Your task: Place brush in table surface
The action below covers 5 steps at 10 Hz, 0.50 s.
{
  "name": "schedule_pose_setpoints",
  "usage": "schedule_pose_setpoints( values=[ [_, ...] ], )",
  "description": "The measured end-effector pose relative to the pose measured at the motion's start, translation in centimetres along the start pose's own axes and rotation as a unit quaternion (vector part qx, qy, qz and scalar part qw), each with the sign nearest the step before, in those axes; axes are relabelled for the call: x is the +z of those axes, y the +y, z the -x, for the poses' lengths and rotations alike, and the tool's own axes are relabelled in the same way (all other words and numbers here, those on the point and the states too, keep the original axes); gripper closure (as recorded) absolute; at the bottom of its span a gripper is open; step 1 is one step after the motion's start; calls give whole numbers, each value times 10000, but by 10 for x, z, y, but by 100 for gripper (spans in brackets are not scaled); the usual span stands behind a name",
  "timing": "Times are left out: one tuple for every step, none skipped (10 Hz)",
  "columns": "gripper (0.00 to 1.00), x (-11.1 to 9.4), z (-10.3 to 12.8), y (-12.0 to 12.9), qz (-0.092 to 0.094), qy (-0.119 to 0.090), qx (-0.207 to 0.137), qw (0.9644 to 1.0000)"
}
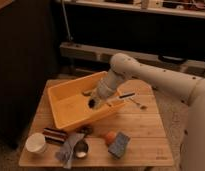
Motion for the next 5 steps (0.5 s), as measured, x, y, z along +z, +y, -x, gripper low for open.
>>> schedule_pose_setpoints(
  values=[
    [90, -8, -17, 18, -148, 53, 258, 9995],
    [90, -14, -30, 31, -262, 89, 448, 9986],
    [90, -18, -40, 42, -360, 111, 601, 9975],
    [90, -21, -54, 58, -491, 158, 858, 9950],
    [90, -19, -64, 66, -563, 178, 1023, 9930]
  ],
)
